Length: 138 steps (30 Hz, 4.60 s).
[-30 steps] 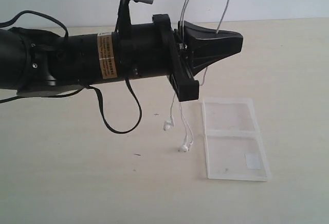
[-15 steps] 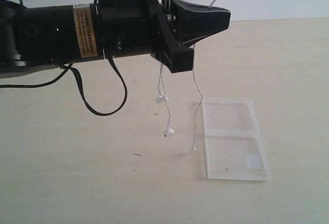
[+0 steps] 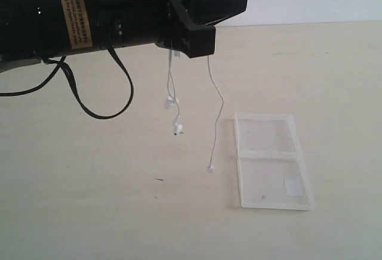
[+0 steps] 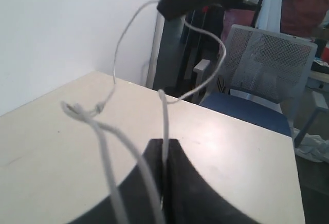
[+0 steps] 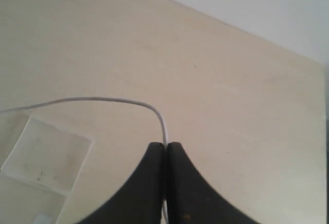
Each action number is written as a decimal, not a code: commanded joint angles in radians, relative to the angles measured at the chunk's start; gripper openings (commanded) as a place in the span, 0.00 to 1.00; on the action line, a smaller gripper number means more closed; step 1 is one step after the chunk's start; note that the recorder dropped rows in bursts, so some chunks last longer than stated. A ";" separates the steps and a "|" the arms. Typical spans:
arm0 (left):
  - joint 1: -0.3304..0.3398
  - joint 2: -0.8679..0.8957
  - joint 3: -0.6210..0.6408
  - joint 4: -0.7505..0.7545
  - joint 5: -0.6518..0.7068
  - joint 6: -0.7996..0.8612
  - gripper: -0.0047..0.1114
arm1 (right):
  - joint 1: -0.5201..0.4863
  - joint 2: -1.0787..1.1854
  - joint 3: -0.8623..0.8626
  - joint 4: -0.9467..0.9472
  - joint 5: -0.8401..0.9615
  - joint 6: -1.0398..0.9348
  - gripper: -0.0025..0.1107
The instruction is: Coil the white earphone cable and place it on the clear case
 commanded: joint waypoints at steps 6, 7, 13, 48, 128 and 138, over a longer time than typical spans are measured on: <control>-0.002 -0.008 -0.008 -0.002 0.031 -0.002 0.04 | -0.004 0.000 0.140 0.067 -0.069 -0.034 0.34; -0.002 -0.008 -0.008 0.000 0.031 -0.003 0.04 | -0.004 -0.004 0.140 0.073 -0.075 -0.034 0.40; -0.002 -0.008 -0.008 0.019 0.041 0.010 0.04 | -0.004 -0.050 0.140 0.099 -0.155 -0.058 0.60; 0.174 -0.163 -0.008 0.477 -0.037 -0.322 0.04 | -0.011 -0.280 0.688 1.612 -0.874 -1.499 0.54; 0.372 -0.157 -0.008 0.605 -0.401 -0.315 0.04 | 0.214 0.253 0.579 1.997 -0.386 -1.852 0.62; 0.372 -0.157 -0.008 0.621 -0.322 -0.338 0.04 | 0.214 0.222 0.579 1.921 -0.524 -1.722 0.62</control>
